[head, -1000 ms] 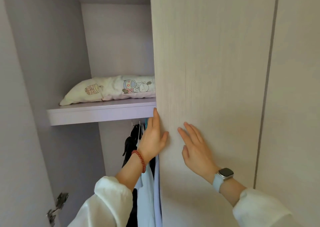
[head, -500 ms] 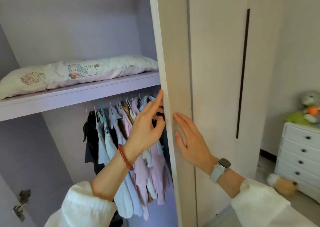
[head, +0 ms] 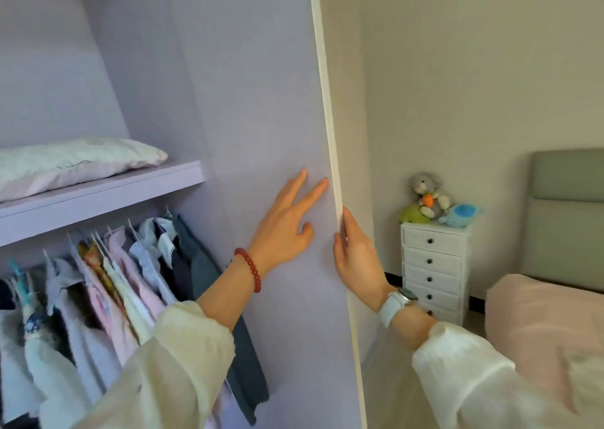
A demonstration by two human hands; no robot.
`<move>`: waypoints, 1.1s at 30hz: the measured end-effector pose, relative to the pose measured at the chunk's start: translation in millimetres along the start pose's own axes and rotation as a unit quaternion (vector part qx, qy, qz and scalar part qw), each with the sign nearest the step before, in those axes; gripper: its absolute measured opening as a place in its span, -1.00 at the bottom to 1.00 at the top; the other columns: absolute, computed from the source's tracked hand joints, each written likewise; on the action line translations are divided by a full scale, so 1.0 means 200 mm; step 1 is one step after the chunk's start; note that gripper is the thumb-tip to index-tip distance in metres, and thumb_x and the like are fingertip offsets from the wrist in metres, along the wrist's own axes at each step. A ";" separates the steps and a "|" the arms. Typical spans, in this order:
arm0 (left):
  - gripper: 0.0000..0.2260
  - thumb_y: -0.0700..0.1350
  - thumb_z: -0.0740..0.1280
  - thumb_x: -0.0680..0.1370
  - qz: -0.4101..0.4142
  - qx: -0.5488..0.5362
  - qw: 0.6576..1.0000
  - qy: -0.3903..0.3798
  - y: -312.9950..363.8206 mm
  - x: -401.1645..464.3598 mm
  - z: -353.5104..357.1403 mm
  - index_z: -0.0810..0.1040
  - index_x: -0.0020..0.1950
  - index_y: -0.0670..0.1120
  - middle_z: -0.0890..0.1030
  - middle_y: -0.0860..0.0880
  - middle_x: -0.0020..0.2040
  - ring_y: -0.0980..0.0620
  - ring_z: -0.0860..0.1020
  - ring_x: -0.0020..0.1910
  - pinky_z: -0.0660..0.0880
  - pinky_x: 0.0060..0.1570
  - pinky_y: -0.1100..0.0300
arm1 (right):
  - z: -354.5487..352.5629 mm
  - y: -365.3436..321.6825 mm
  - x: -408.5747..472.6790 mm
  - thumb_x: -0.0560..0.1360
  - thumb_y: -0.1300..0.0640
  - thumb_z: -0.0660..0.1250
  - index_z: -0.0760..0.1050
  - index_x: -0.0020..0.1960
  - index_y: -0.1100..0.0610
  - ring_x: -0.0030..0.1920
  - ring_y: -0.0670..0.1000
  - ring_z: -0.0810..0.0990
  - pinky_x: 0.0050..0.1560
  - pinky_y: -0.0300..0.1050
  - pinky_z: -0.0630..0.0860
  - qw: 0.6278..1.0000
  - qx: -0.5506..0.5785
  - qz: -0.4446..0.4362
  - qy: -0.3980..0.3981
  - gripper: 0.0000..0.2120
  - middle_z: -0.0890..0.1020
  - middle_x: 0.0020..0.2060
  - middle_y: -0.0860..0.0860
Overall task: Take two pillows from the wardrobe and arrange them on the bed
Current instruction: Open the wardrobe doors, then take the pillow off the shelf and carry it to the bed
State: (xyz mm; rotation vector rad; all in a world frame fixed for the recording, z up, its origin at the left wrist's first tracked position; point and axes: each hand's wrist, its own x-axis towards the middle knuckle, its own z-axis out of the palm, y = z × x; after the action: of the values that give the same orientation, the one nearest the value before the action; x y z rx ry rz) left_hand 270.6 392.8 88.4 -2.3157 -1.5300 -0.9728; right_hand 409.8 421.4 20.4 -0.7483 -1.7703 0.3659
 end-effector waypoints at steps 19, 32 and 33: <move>-0.60 -0.29 0.27 0.47 -0.075 0.147 0.973 0.161 -0.36 0.03 -0.28 0.41 0.31 -0.11 0.34 -0.16 0.39 -0.17 0.32 0.34 0.28 0.26 -0.10 | 0.26 -0.19 0.40 0.36 0.32 0.22 0.44 0.18 0.22 0.32 0.25 0.38 0.32 0.44 0.04 0.958 -0.228 -0.165 0.054 -0.61 0.51 0.20 0.24; -0.59 -0.17 0.30 0.46 -0.302 0.430 0.833 0.173 -1.38 -0.65 -1.49 0.40 0.31 -0.10 0.38 -0.18 0.35 -0.21 0.29 0.33 0.24 0.24 -0.20 | 1.60 -0.92 0.95 0.49 0.23 0.19 0.32 0.32 0.17 0.31 0.15 0.34 0.24 0.11 0.36 0.940 -0.041 -0.313 -0.132 -0.61 0.41 0.29 0.16; -0.57 -0.12 0.30 0.47 -0.314 0.444 0.822 0.166 -1.47 -0.68 -1.58 0.37 0.34 -0.06 0.35 -0.16 0.38 -0.19 0.26 0.35 0.21 0.28 -0.20 | 1.72 -0.98 1.01 0.50 0.20 0.19 0.28 0.35 0.14 0.34 0.13 0.31 0.30 0.10 0.31 0.936 -0.040 -0.319 -0.141 -0.58 0.38 0.32 0.14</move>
State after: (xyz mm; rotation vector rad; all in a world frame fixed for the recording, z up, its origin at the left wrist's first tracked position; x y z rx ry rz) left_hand -150.9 264.8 191.7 -0.9617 -2.0156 -0.5084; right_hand -7.4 447.2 173.3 -0.1444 -2.1943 -0.0453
